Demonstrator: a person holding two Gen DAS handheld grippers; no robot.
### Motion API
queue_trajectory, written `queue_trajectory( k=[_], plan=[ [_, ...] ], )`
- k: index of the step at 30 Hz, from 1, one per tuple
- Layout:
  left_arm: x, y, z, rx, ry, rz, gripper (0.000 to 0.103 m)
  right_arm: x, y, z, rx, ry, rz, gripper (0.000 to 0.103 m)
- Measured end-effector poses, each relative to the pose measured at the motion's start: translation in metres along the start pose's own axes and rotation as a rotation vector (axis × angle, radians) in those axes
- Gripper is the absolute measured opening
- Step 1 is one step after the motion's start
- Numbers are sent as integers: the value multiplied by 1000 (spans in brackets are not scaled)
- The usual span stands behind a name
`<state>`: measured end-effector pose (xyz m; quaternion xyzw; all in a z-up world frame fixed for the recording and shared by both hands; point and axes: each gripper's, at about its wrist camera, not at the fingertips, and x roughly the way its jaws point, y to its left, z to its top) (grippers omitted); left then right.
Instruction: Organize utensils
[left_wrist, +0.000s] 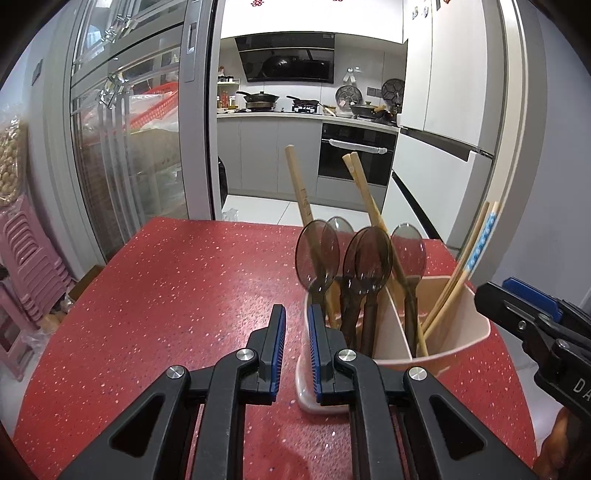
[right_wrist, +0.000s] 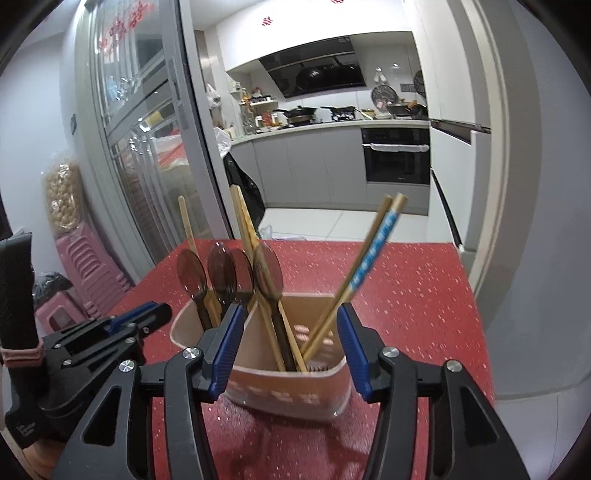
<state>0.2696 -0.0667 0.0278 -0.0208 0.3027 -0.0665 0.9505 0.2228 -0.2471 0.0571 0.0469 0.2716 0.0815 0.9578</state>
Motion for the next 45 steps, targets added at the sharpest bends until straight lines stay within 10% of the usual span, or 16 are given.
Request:
queue_trajectory(
  k=[14, 15, 16, 45],
  plan=[
    [-22, 14, -26, -3, 24, -8, 38, -22, -1, -29, 49, 73, -63, 65],
    [-24, 14, -28, -1, 25, -7, 53, -24, 0, -29, 49, 74, -66, 65],
    [-25, 13, -29, -1, 25, -4, 103, -26, 0, -31, 48, 76, -73, 67],
    [-86, 12, -68, 26, -46, 70, 103, -83, 18, -60, 40, -21, -210, 99]
  ],
)
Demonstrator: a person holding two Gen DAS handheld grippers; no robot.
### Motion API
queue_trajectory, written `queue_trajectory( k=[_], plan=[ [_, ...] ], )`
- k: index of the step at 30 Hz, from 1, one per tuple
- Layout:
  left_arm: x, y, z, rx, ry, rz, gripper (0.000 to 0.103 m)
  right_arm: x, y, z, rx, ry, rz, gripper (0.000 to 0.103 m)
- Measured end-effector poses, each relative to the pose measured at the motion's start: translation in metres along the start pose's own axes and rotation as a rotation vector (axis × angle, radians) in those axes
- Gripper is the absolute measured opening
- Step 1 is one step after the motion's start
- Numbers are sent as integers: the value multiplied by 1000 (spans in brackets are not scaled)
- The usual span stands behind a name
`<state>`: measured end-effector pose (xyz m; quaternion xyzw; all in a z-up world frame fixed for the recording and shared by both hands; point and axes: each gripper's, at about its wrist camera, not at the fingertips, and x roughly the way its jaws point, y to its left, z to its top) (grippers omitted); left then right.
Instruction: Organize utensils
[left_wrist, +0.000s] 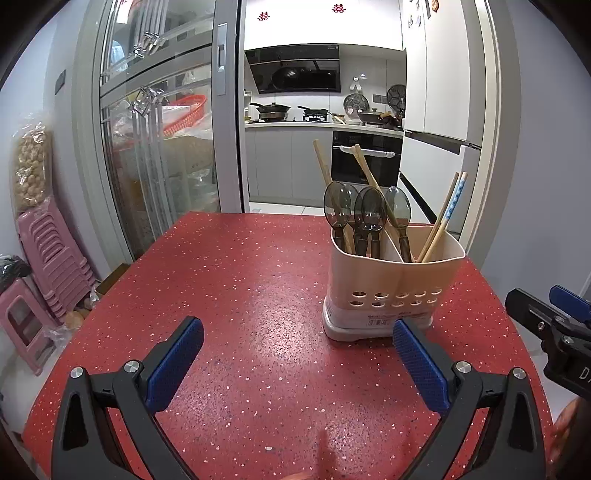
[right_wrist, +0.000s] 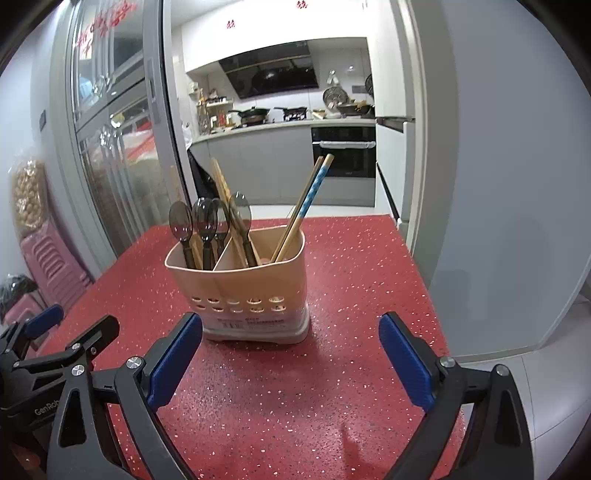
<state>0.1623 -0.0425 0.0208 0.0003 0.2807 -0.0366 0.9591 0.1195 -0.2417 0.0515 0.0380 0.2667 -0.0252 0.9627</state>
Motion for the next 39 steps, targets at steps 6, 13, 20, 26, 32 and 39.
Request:
queue_trajectory(
  k=[6, 13, 20, 26, 32, 39],
  plan=[
    [-9, -1, -7, 1, -20, 5, 103, -14, -3, -4, 6, -59, -23, 103],
    [-16, -2, -18, 5, -34, 20, 103, -15, -3, -13, 7, -25, -22, 103],
    [-17, 5, -30, -36, -34, -1, 103, -16, -1, -24, -15, -42, -66, 103],
    [-14, 8, -33, -34, -24, 12, 103, -18, 1, -26, -34, -70, -108, 103],
    [-13, 8, -34, -24, -25, 13, 103, -18, 1, -25, -37, -73, -107, 103],
    [-14, 7, -32, -19, -27, 10, 103, -17, 2, -25, -34, -70, -100, 103]
  ],
)
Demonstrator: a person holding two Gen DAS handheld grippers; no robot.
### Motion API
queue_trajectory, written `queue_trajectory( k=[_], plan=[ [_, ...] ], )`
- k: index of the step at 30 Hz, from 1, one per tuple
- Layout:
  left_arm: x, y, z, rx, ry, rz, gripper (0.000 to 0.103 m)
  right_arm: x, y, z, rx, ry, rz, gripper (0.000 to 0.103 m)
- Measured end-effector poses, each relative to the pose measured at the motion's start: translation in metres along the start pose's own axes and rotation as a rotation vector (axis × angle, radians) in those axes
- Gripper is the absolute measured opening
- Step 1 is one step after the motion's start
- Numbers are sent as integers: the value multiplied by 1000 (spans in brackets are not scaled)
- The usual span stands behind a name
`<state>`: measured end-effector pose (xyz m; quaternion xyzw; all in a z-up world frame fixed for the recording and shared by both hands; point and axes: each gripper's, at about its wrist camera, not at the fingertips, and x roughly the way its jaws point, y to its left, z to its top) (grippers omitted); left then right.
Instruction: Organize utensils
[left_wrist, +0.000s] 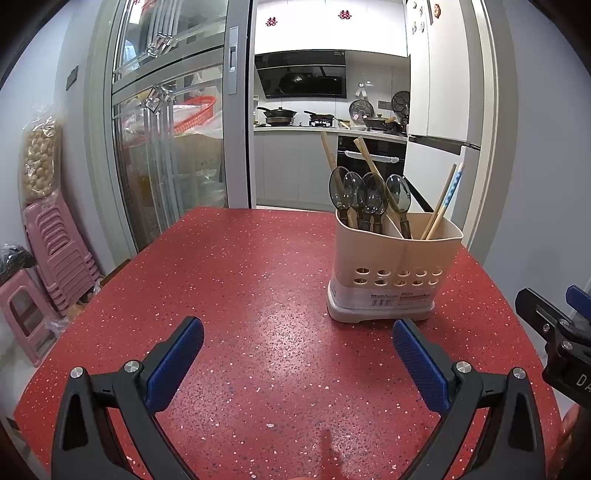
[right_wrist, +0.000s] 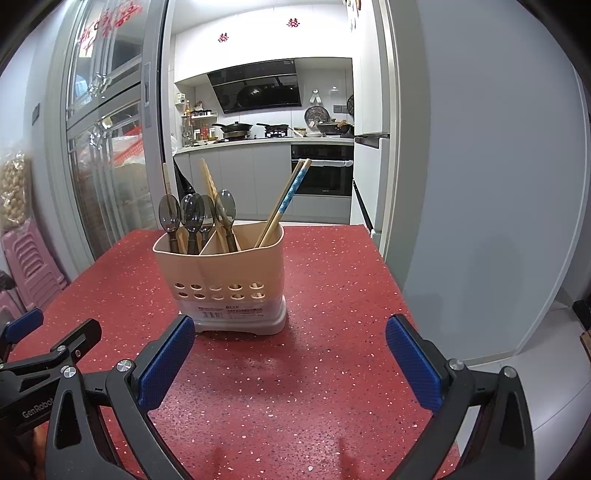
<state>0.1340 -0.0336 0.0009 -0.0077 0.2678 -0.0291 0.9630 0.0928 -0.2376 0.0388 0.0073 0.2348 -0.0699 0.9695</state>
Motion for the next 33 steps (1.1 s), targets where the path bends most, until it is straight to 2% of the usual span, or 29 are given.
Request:
queue_trajectory(
  k=[33],
  plan=[
    [4, 1, 0, 11, 13, -7, 103, 4, 3, -2, -1, 8, 0, 103]
  ],
)
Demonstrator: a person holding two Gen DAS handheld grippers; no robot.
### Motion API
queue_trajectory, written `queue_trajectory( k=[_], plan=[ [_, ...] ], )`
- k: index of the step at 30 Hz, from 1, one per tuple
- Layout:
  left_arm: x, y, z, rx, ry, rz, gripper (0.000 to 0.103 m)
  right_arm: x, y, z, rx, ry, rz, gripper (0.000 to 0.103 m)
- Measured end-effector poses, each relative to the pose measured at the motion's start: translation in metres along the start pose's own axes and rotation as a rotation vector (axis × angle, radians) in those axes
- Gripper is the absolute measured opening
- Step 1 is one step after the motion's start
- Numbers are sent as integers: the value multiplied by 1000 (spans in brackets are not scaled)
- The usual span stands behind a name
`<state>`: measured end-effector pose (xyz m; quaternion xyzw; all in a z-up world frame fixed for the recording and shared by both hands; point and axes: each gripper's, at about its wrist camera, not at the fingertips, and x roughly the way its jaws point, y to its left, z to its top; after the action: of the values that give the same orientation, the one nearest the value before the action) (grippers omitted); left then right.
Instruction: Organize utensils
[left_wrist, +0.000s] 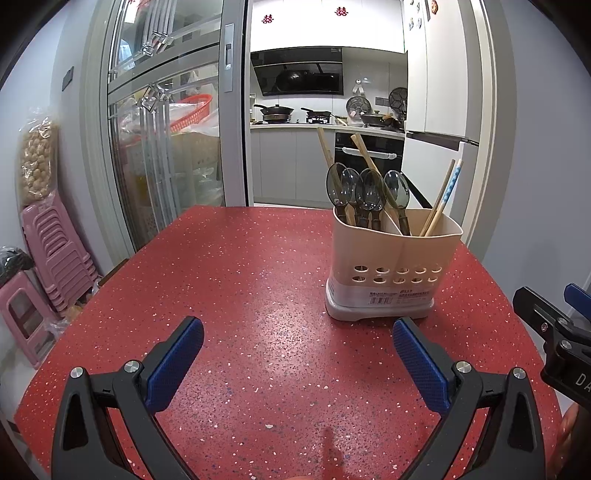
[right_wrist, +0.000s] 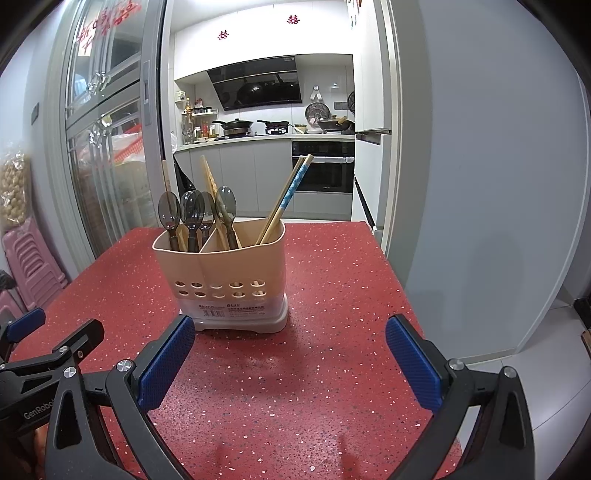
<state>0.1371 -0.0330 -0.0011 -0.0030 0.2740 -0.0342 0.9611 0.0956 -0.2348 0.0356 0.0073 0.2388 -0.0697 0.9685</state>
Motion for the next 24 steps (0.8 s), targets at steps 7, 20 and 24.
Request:
queue_trajectory(
  k=[7, 20, 24],
  plan=[
    [1, 0, 0, 0, 3, -3, 103, 2, 0, 0, 1, 4, 0, 103],
    [4, 1, -2, -1, 9, -3, 103, 4, 0, -1, 0, 7, 4, 103],
    [4, 1, -3, 0, 9, -4, 103, 4, 0, -1, 1, 7, 3, 103]
  ],
)
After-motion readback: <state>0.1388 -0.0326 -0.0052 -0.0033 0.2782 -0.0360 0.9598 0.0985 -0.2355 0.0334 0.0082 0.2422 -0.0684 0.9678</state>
